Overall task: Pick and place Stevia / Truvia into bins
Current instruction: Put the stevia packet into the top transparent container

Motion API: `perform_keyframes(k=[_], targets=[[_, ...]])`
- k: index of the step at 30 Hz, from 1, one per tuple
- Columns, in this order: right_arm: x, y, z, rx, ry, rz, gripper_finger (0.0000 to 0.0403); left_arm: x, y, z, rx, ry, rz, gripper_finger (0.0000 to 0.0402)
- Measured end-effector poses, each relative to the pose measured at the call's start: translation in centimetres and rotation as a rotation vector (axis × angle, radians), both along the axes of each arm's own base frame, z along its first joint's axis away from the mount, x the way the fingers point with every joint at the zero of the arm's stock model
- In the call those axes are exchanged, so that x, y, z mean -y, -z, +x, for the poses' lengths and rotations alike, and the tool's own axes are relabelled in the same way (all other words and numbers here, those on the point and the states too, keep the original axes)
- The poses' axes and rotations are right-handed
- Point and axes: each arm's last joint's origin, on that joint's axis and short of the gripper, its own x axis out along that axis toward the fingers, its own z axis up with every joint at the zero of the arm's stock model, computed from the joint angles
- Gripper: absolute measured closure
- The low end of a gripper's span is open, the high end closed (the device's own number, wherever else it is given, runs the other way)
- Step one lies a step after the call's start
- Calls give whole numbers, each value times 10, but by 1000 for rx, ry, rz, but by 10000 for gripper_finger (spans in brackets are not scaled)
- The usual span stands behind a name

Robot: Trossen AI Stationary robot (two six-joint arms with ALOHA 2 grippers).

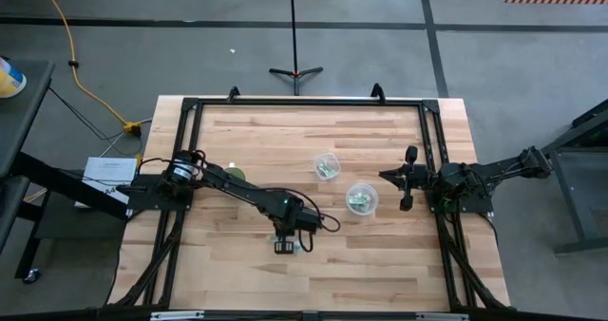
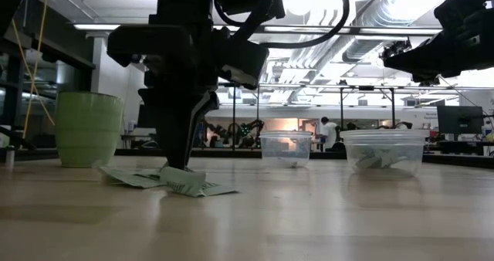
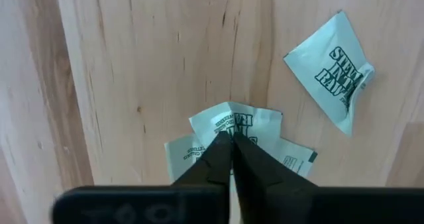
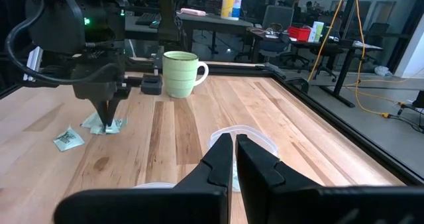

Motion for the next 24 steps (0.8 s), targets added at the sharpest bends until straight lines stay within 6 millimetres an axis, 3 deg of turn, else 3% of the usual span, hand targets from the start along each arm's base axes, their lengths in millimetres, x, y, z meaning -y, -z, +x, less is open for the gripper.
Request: perform_keyframes(k=[3,7,12,16,24], targets=[[0,0,0,0,0,0,391,0,0,0,1,18,1,382],[0,0,0,0,0,0,391,0,-2,0,0,25,15,380],[0,0,0,0,0,0,391,-1,-18,3,-13,42,57,363],[0,0,0,0,0,0,391,-2,-36,5,-11,76,127,381],[0,0,0,0,0,0,391,-15,-68,29,220,117,492,382]])
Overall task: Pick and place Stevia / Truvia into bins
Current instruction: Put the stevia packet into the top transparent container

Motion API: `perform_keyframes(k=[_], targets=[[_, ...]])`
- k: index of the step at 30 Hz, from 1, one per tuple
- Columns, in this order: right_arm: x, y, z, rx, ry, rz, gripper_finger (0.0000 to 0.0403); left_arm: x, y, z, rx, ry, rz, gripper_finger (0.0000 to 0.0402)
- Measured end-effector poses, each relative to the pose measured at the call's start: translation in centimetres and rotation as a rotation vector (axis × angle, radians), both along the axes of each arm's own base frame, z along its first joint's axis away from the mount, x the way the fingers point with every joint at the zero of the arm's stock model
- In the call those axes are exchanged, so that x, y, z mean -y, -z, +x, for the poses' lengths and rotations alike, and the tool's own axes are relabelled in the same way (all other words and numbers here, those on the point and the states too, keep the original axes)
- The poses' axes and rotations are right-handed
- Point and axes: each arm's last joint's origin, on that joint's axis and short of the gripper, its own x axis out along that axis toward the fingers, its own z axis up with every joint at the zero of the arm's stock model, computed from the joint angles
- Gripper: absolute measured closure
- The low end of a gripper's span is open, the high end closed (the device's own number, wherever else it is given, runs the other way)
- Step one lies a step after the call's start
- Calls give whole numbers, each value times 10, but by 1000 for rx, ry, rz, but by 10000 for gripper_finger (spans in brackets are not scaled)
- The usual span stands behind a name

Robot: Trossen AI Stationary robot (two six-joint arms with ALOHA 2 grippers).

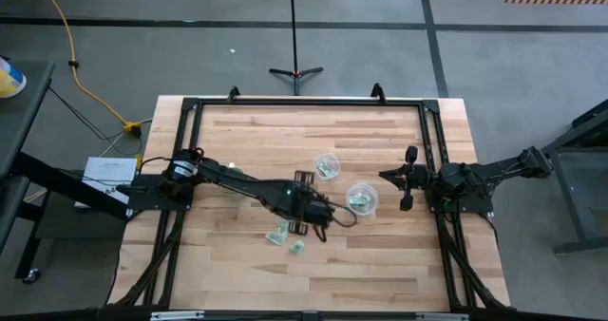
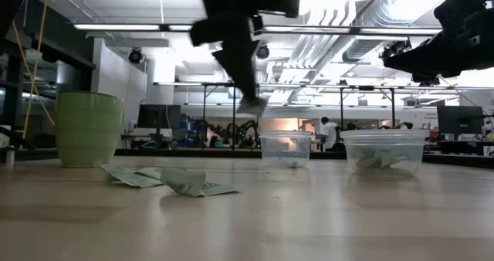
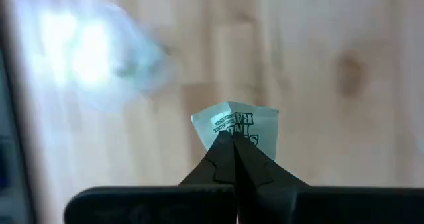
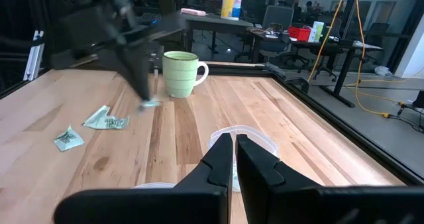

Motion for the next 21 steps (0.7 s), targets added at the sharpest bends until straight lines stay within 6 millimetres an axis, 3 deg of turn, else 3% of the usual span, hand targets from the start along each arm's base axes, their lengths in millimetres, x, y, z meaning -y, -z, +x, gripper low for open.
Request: perform_keyframes(k=[4,11,17,21], targets=[[0,0,0,0,0,0,391,-16,-5,12,68,26,89,382],[0,0,0,-1,-2,0,391,-70,1,23,76,-19,132,379],[0,0,0,-2,-3,-8,391,-112,-3,37,184,47,-21,380],[0,0,0,-2,-3,-6,391,-130,-4,38,191,56,-28,376]])
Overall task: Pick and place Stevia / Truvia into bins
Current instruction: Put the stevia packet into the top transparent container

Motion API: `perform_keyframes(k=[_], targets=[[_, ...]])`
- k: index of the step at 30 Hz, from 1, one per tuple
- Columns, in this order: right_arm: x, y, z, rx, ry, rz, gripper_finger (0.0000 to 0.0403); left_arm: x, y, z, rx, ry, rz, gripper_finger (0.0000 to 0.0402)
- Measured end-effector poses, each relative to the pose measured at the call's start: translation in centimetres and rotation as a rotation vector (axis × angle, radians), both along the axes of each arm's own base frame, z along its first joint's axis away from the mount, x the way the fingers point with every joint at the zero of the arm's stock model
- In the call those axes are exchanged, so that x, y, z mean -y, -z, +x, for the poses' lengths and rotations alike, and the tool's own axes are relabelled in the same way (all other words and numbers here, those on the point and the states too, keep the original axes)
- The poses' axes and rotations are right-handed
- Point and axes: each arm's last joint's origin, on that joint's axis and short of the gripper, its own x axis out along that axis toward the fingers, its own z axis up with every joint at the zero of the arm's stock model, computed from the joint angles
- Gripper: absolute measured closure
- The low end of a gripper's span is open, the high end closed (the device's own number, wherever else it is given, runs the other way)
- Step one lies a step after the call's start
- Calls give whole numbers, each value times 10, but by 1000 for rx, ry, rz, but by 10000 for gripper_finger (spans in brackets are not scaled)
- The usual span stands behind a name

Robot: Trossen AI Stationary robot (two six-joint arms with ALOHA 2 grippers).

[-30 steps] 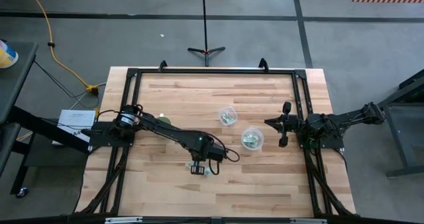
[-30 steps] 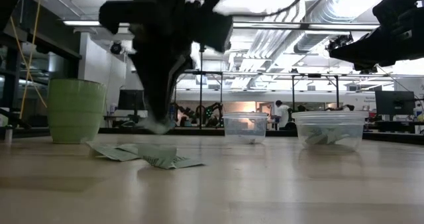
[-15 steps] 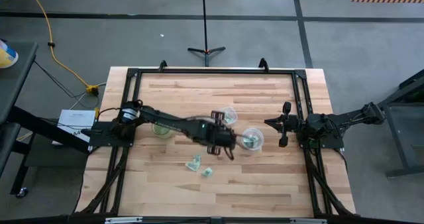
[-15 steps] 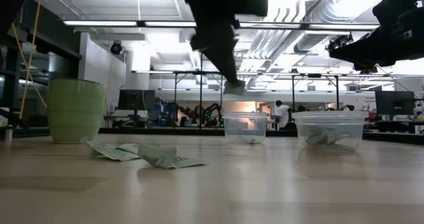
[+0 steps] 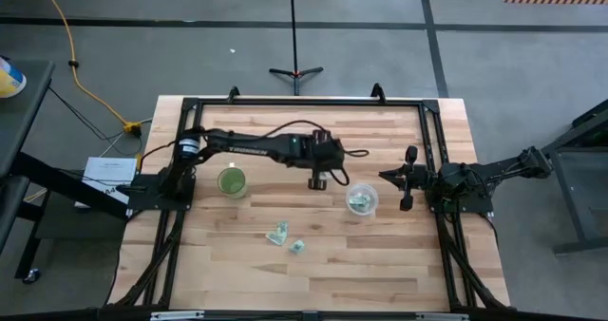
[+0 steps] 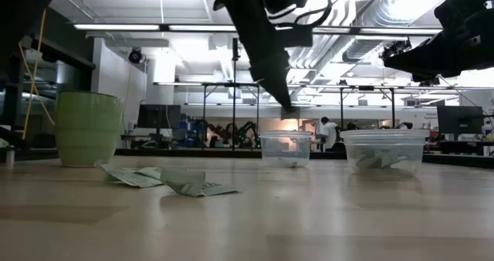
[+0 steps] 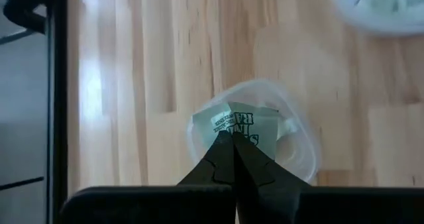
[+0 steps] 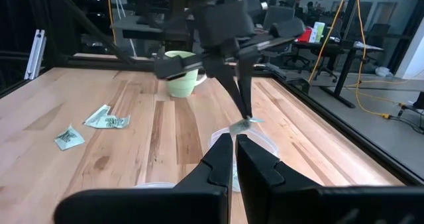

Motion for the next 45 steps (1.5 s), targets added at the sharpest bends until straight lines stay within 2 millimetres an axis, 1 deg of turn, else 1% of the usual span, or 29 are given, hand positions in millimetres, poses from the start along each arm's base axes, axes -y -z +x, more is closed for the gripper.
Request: perform_keyframes(k=[5,7,9,16,19,21,22,25,27,30,32,35,38,41,45], targets=[[0,0,0,0,0,-1,391,-14,1,-2,-10,6,-58,379],[0,0,0,0,0,-1,391,-17,1,-3,-11,15,-76,373],[0,0,0,0,0,-1,391,-18,1,-3,-7,7,-76,353],[0,0,0,0,-1,-1,391,-19,1,-3,-6,-18,-60,249],[0,0,0,0,0,-1,391,-19,1,-4,-15,-19,-60,217],[0,0,0,0,-1,-1,391,-12,-4,-7,-56,-49,-102,203],[0,0,0,0,0,-1,391,-7,-9,-9,-64,-66,-146,199],[0,0,0,0,0,-1,391,16,-25,-17,-131,-73,-300,192],[0,0,0,0,-1,-1,391,34,-27,-25,-215,-91,-374,192],[0,0,0,0,-1,-2,391,62,-24,-33,-299,-131,-412,196],[0,0,0,0,-1,-1,391,79,-17,-37,-320,-154,-424,199],[0,0,0,0,-1,-1,391,104,1,-46,-378,-190,-432,198],[0,0,0,0,-1,-1,391,123,18,-56,-433,-206,-430,197],[0,0,0,1,0,3,391,133,34,-65,-479,-229,-411,197],[0,0,0,2,1,8,391,130,51,-70,-481,-245,-376,199]])
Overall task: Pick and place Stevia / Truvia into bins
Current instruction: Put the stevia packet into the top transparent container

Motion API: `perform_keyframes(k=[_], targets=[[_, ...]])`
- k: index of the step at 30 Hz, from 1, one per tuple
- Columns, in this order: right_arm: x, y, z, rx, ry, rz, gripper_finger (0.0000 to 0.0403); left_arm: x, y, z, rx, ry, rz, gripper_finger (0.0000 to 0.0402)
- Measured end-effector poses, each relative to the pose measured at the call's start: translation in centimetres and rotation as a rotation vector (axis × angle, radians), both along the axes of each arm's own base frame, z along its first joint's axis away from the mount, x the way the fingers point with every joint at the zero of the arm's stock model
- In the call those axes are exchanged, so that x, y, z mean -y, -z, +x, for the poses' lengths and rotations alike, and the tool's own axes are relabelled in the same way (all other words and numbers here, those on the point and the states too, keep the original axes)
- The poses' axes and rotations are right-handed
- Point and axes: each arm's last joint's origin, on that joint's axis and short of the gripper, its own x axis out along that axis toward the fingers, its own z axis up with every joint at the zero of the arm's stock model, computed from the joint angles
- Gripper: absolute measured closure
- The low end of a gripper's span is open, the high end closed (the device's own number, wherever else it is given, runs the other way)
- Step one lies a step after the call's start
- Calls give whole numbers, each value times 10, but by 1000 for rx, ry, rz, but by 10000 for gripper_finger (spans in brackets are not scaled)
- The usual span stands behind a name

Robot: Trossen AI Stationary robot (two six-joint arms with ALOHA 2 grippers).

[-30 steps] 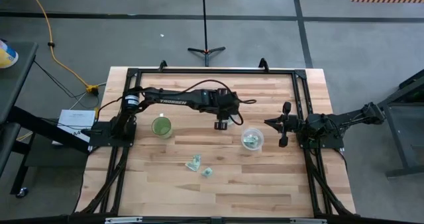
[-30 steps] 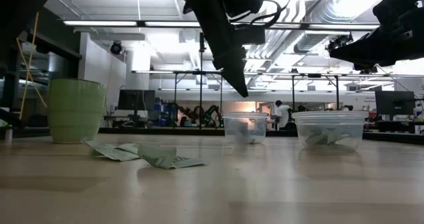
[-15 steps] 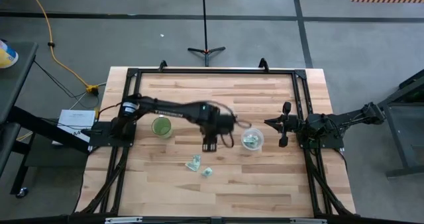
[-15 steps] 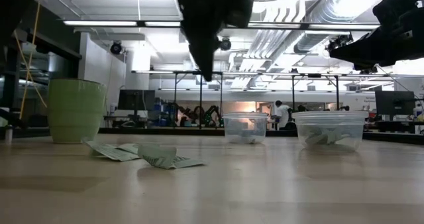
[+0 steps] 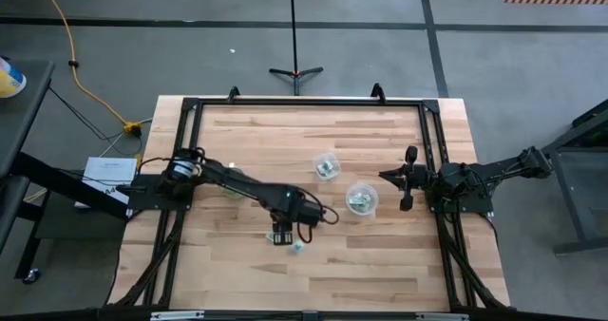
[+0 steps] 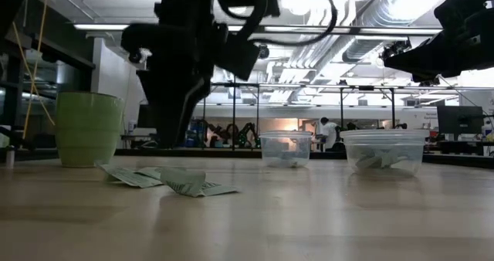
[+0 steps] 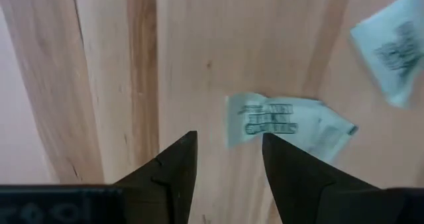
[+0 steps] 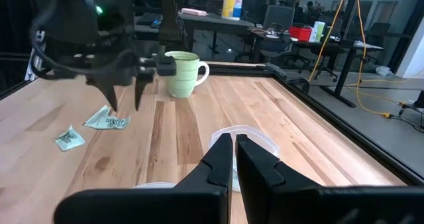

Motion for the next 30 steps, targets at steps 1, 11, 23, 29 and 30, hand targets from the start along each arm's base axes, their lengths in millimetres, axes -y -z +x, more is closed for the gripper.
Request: perform_keyframes(k=[1,11,23,29,30], targets=[[0,0,0,0,0,0,391,-1,2,-1,-5,-2,1,199],[0,0,0,0,0,1,391,-15,22,-4,-16,-32,-14,195],[0,0,0,0,0,-1,391,-23,33,-3,4,-11,-142,195],[0,0,0,0,0,-1,391,-23,33,-3,5,-10,-140,202],[0,0,0,0,0,-1,391,-23,33,-3,4,-10,-140,210]])
